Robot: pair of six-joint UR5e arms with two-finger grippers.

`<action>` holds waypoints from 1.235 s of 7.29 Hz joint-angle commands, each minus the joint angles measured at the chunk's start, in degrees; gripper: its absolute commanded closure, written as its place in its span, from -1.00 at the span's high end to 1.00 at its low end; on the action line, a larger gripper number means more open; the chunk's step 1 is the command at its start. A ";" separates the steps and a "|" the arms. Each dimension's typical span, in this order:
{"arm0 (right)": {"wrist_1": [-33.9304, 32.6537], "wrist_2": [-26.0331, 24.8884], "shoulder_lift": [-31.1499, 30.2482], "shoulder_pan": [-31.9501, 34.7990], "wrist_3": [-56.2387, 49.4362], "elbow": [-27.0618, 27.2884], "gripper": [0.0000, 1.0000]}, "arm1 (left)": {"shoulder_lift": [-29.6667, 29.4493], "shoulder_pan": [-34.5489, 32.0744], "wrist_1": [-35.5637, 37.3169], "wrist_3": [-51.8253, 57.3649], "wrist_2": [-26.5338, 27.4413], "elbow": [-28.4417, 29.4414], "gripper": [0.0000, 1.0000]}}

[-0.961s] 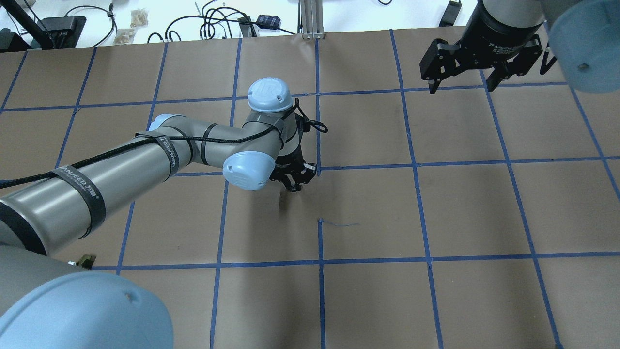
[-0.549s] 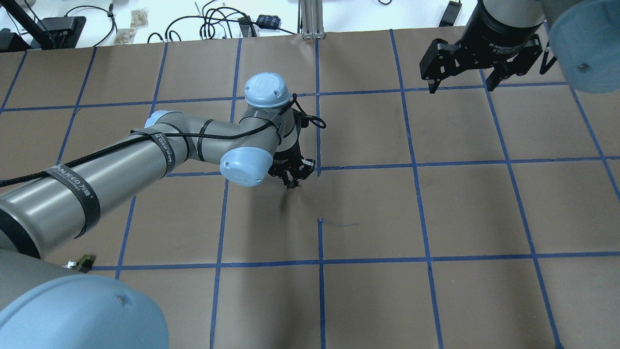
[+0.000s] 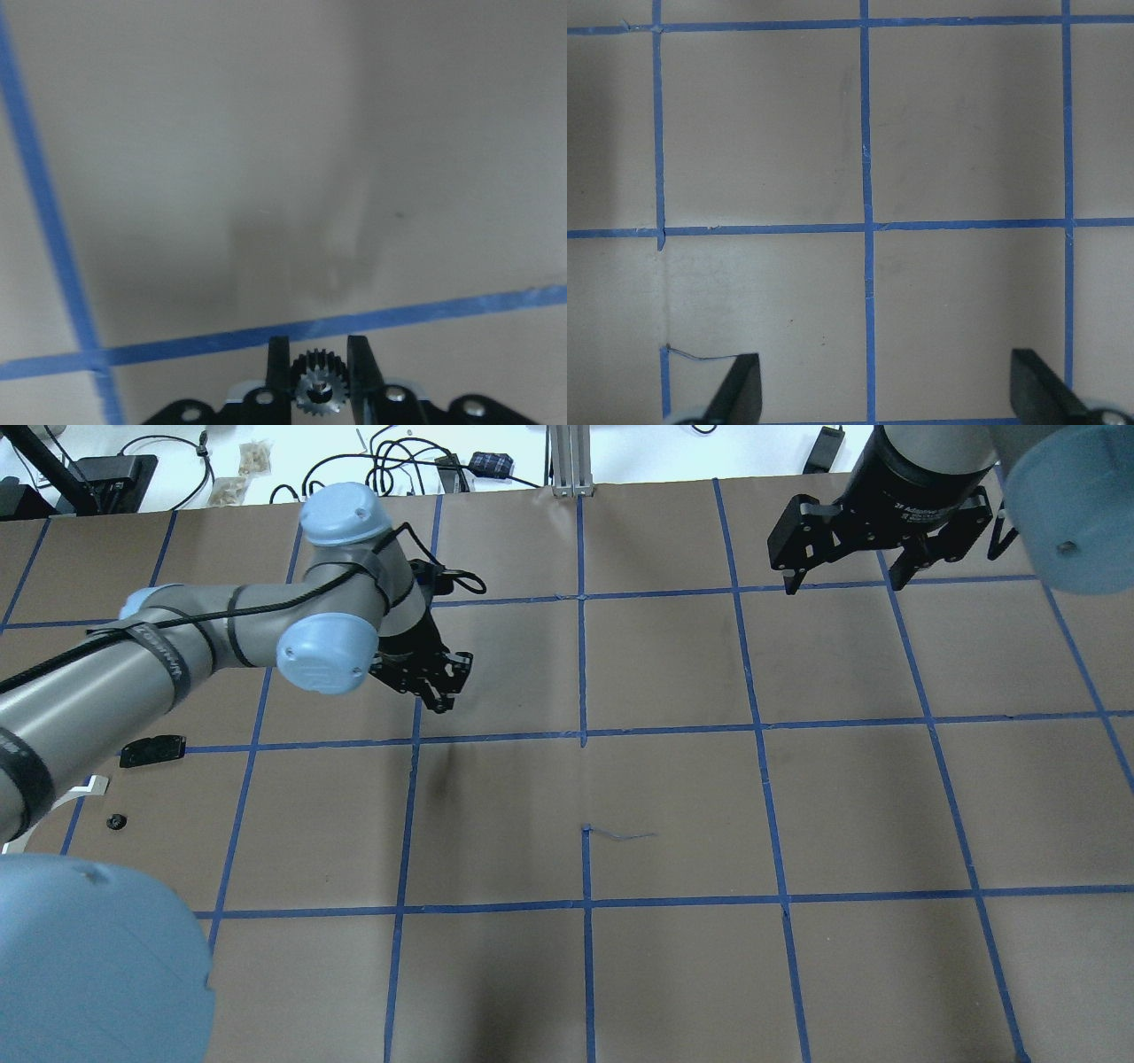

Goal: Place bearing gear from tray to pile

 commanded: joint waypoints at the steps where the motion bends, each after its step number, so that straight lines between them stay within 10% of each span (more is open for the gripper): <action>1: 0.92 -0.20 0.00 0.00 0.16 0.00 1.00 | 1.49 12.10 -1.12 14.10 2.14 0.54 -1.00; 6: 4.09 0.06 0.00 0.26 0.25 -0.09 1.00 | 4.13 39.06 -5.94 46.10 7.53 -3.31 -1.00; 9: 3.92 0.06 0.00 0.26 0.25 0.00 1.00 | 1.50 41.06 -5.33 43.20 6.65 -4.29 -1.00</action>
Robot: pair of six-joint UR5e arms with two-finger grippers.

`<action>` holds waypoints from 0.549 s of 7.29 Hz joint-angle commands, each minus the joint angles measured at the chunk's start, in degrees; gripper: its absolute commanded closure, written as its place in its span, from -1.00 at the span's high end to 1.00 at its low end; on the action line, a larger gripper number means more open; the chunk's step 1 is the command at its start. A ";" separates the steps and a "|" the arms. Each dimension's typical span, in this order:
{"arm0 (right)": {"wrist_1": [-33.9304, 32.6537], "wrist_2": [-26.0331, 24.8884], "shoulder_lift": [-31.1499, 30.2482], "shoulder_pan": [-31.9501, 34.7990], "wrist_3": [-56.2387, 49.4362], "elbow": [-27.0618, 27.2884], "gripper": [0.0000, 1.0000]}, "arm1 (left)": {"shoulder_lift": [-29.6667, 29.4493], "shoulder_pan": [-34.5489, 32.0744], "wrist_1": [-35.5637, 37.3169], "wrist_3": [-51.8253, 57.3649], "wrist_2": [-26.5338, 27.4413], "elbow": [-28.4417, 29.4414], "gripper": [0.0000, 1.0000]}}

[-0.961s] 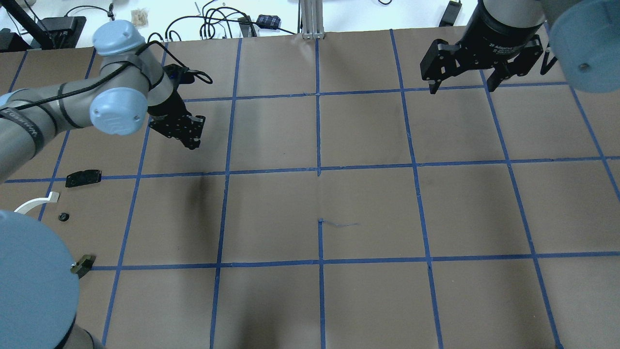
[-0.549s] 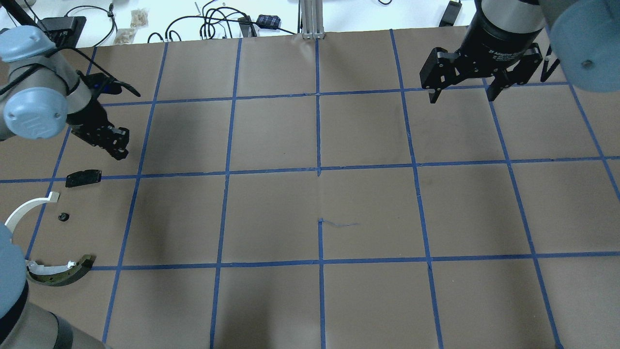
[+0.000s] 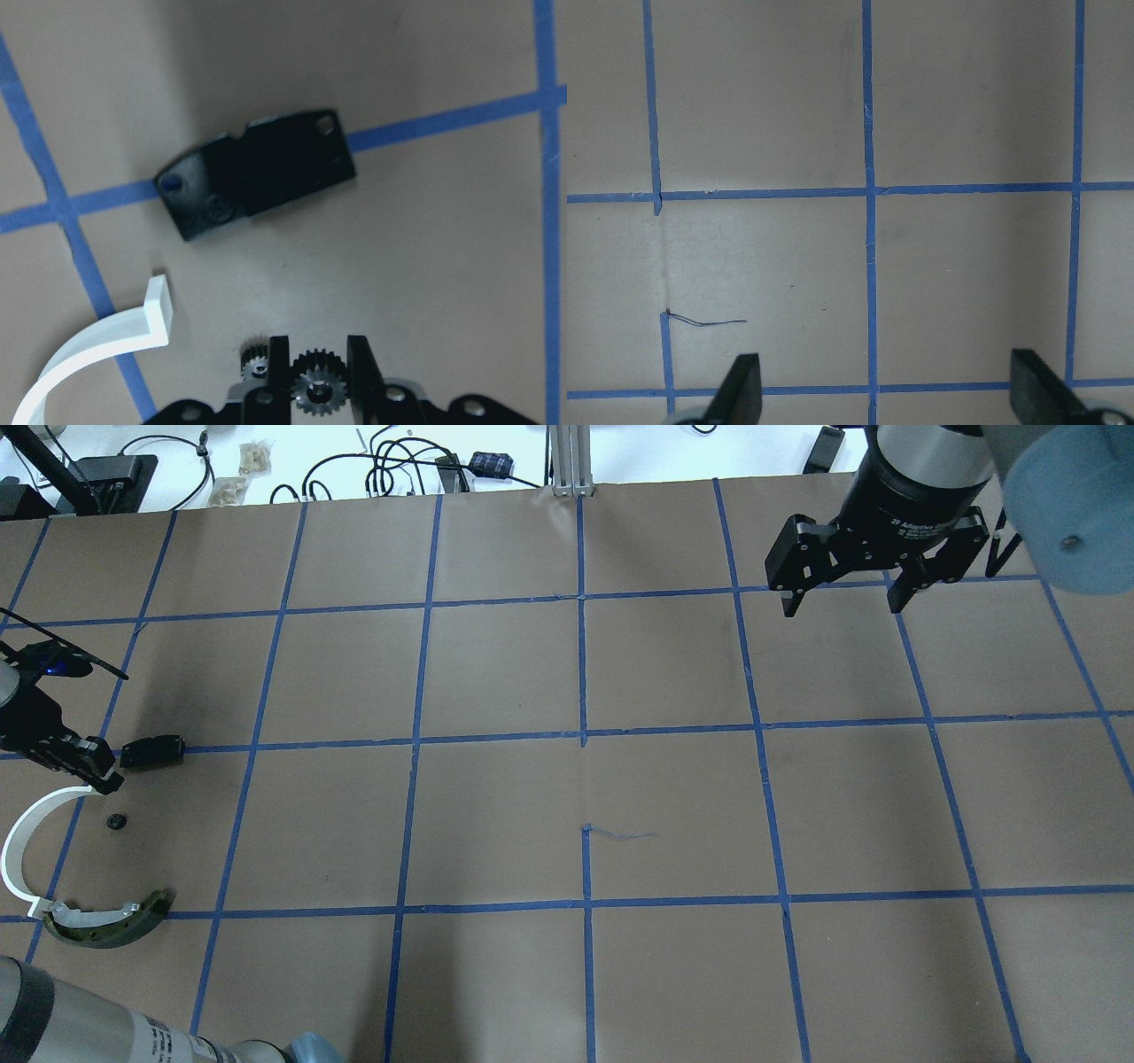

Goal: Place bearing gear from tray to pile

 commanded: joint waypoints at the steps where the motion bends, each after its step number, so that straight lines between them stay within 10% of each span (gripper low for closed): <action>1: -0.08 0.00 0.00 0.00 -0.09 0.03 1.00 | -1.09 0.17 0.04 -2.54 -0.39 -0.28 -1.00; 4: -0.26 0.00 0.00 0.00 -0.09 0.03 1.00 | -1.18 0.25 0.04 -2.02 0.49 -0.54 -1.00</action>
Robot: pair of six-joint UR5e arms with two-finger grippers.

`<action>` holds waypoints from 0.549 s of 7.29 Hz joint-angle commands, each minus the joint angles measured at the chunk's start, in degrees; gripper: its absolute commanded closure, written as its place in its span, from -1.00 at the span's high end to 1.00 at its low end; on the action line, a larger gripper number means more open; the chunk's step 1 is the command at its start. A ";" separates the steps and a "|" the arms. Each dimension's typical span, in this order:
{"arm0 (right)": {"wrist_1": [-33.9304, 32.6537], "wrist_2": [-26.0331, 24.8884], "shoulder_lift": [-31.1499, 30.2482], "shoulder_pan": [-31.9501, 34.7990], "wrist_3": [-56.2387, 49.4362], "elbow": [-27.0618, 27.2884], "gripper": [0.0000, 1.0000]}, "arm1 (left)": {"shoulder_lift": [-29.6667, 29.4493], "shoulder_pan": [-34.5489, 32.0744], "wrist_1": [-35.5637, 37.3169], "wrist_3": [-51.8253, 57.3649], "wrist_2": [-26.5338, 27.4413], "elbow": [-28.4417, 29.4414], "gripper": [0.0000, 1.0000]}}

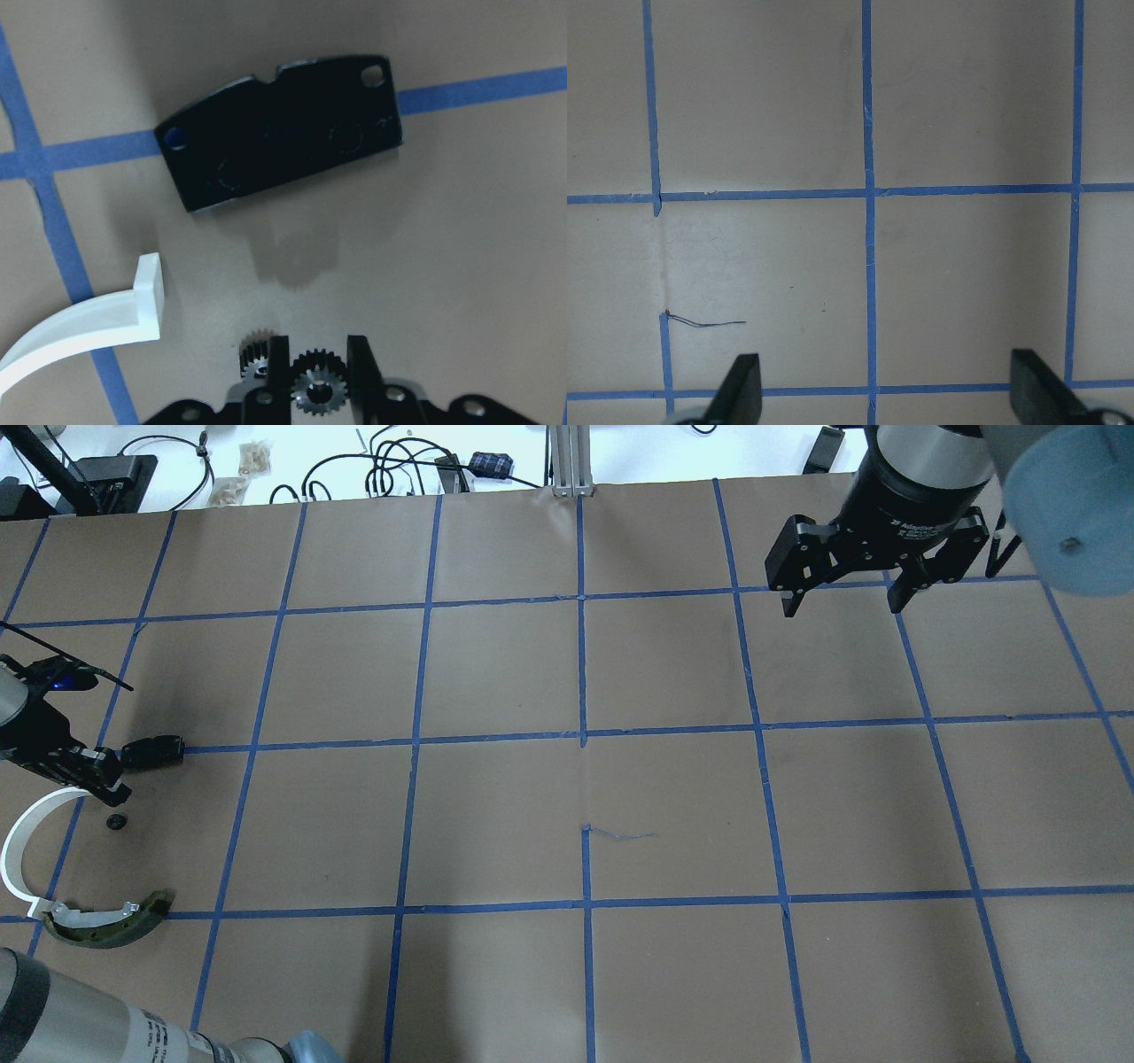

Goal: Place bearing gear from tray to pile

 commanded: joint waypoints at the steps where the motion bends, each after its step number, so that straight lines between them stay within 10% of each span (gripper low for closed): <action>1: -0.08 0.06 0.00 0.00 -0.03 0.09 1.00 | -0.27 0.03 -0.09 0.78 0.28 -0.18 -0.44; 2: -0.08 0.06 0.00 0.00 -0.03 0.09 1.00 | -0.19 0.03 -0.09 0.61 0.36 -0.10 0.72; 4: -0.17 0.06 0.00 0.00 -0.02 0.27 1.00 | 0.42 -0.05 -0.35 0.44 0.36 0.08 1.00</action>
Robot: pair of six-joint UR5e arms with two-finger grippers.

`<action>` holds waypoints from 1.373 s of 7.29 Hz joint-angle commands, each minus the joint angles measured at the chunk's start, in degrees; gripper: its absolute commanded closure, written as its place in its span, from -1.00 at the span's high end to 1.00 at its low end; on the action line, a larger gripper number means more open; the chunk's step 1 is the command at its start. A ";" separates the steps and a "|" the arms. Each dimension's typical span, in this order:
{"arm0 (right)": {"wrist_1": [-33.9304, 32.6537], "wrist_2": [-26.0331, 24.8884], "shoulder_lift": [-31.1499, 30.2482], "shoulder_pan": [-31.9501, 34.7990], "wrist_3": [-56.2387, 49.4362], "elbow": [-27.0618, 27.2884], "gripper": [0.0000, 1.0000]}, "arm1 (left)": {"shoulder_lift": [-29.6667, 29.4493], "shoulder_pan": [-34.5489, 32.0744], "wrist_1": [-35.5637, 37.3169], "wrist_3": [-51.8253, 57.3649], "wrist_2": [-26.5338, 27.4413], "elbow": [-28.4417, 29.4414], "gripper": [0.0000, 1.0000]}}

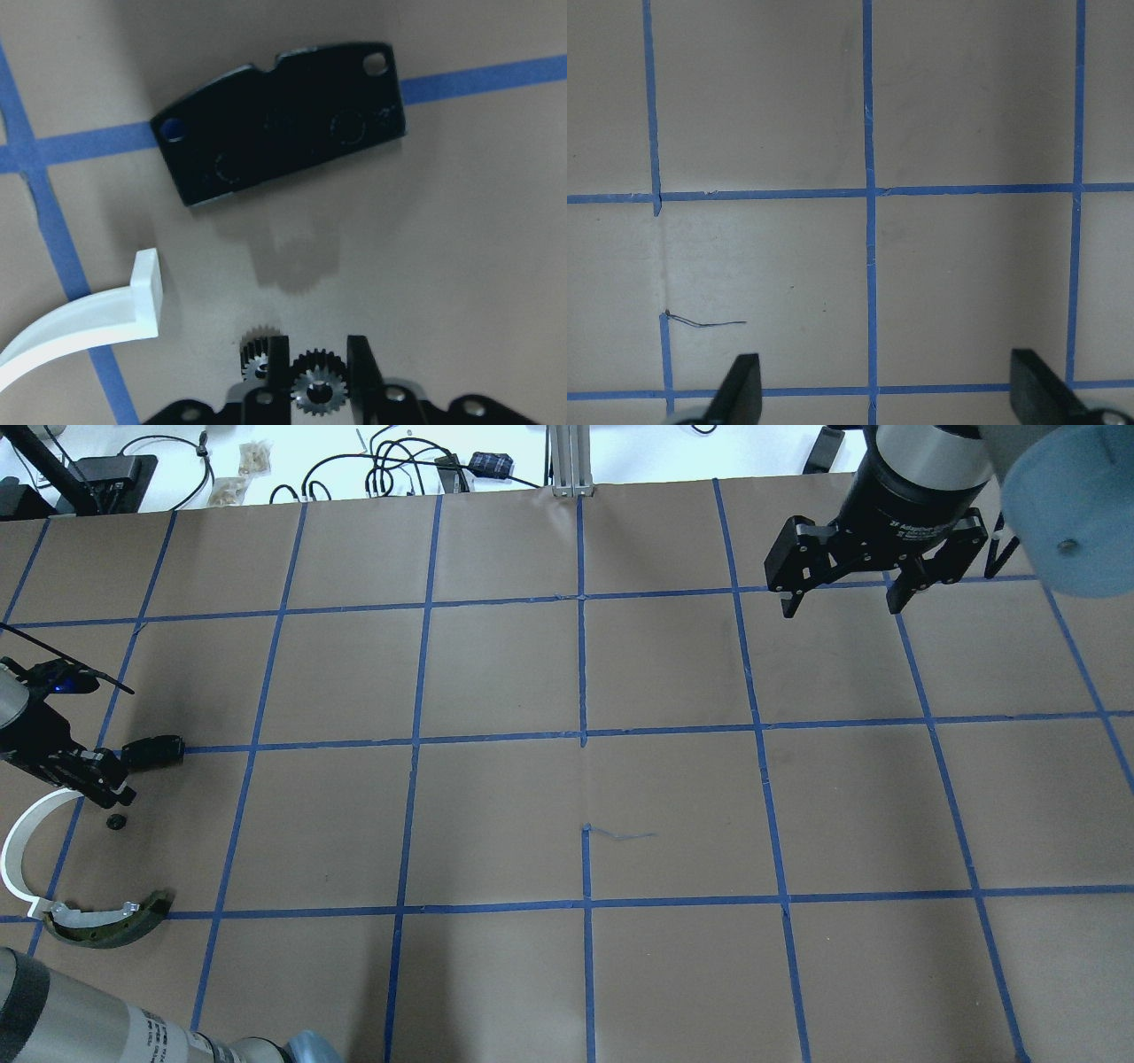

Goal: Place bearing gear from tray to pile

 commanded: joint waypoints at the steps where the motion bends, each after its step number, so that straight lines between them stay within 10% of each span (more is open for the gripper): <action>1: -0.03 0.00 0.00 0.00 -0.03 0.07 1.00 | 1.01 -0.19 -0.53 -0.39 0.05 0.57 1.00; 7: -0.12 0.00 0.00 0.00 -0.03 0.07 1.00 | 1.28 -0.28 -4.05 -1.53 0.05 0.58 1.00; 10: -0.12 0.00 0.00 0.00 -0.03 0.07 1.00 | 1.37 -0.28 -4.14 -1.89 -0.04 0.75 0.32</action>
